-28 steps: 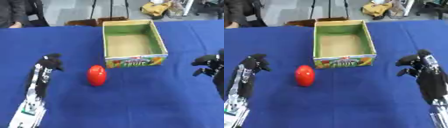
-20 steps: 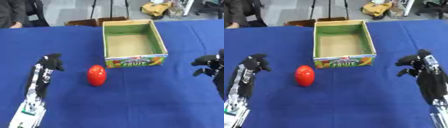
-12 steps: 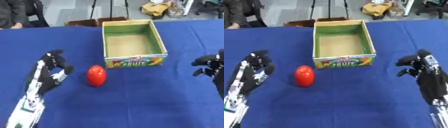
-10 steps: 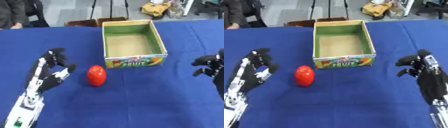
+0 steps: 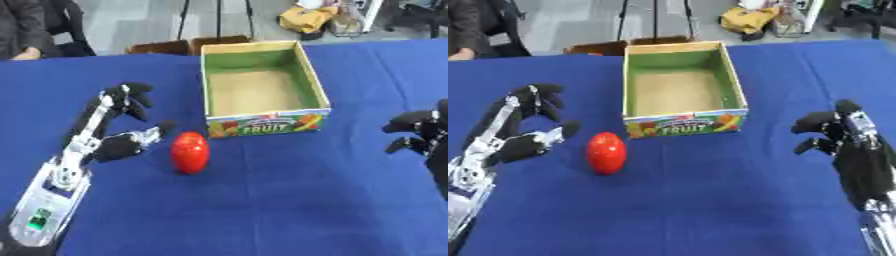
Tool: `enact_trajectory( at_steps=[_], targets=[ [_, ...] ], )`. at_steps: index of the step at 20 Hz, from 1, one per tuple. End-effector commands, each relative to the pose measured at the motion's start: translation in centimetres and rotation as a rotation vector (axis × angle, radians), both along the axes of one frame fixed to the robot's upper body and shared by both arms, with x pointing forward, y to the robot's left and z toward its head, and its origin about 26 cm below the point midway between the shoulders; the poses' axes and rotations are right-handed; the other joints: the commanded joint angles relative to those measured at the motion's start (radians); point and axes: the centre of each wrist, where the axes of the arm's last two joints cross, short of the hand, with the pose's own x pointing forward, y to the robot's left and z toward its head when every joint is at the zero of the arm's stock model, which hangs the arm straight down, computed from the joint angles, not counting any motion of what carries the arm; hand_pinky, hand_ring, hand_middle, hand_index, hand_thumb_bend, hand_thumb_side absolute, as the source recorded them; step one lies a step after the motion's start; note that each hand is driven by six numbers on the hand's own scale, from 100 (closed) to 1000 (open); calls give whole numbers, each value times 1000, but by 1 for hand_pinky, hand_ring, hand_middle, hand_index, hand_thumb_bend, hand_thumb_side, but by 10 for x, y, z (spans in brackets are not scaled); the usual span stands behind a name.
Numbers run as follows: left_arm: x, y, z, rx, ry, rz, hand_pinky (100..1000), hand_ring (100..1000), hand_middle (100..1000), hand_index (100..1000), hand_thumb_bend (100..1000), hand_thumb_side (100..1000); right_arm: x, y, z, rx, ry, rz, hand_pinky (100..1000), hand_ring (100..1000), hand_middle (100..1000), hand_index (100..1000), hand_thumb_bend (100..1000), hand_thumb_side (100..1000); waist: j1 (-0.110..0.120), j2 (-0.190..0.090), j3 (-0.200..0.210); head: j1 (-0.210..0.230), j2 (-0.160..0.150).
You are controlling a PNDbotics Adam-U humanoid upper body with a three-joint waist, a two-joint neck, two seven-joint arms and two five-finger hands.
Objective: Pick up objects on the table and place them in the box.
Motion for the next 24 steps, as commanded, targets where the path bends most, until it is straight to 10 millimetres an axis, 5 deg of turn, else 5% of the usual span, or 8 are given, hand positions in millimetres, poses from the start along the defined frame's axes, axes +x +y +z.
enact_trajectory(
  at_steps=[1, 24],
  targets=[
    [2, -4, 11, 104, 4, -15, 634, 529, 585, 806, 696, 453, -1, -2, 8, -18, -27, 3, 456, 654, 589, 600, 100, 974, -1, -18, -2, 2, -6],
    [31, -30, -4, 531, 132, -2, 603, 552, 591, 796, 727, 476, -1, -1, 7, -17, -20, 5, 456, 654, 589, 600, 100, 977, 7, -22, -12, 9, -4]
  ],
)
